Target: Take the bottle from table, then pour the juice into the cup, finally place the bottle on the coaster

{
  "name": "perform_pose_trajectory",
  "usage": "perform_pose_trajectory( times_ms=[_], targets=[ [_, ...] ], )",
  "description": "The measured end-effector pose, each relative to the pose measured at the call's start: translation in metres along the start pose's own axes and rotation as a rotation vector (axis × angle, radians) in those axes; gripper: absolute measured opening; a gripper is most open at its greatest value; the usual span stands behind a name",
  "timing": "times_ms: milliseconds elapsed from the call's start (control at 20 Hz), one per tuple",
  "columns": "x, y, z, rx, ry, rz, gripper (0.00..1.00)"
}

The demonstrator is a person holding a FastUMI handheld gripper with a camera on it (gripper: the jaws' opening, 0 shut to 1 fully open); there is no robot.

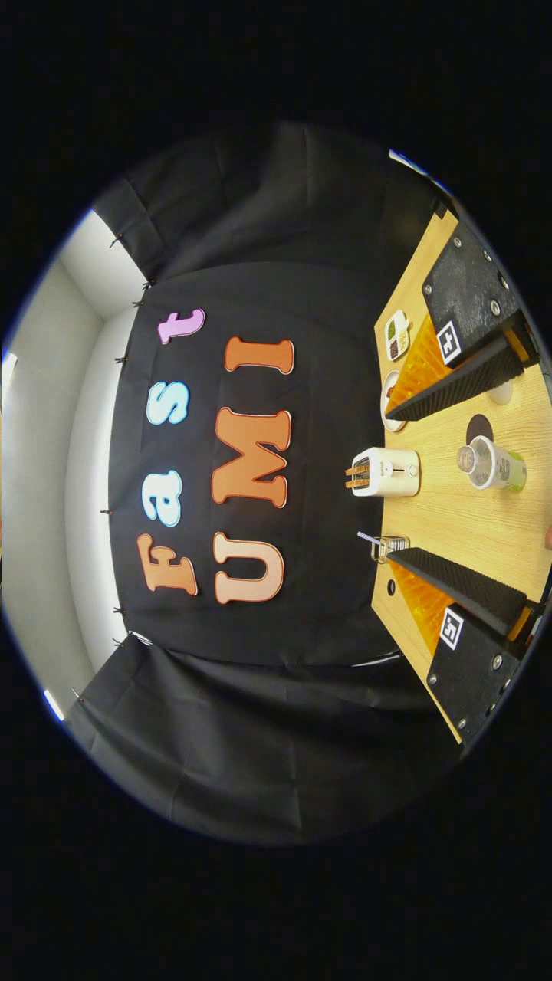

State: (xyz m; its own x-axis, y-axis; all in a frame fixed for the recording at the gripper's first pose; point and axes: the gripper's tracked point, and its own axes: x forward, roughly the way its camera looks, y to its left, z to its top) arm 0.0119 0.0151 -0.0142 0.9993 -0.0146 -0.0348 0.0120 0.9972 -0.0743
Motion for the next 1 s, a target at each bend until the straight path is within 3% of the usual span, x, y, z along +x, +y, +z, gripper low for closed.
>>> perform_pose_trajectory(
  times_ms=[500,1000],
  targets=[
    [0.013,-0.016,-0.035,-0.006,0.051,-0.032,0.99],
    [0.039,-0.024,-0.130,0.036,0.178,-0.034,0.99]
  ],
)
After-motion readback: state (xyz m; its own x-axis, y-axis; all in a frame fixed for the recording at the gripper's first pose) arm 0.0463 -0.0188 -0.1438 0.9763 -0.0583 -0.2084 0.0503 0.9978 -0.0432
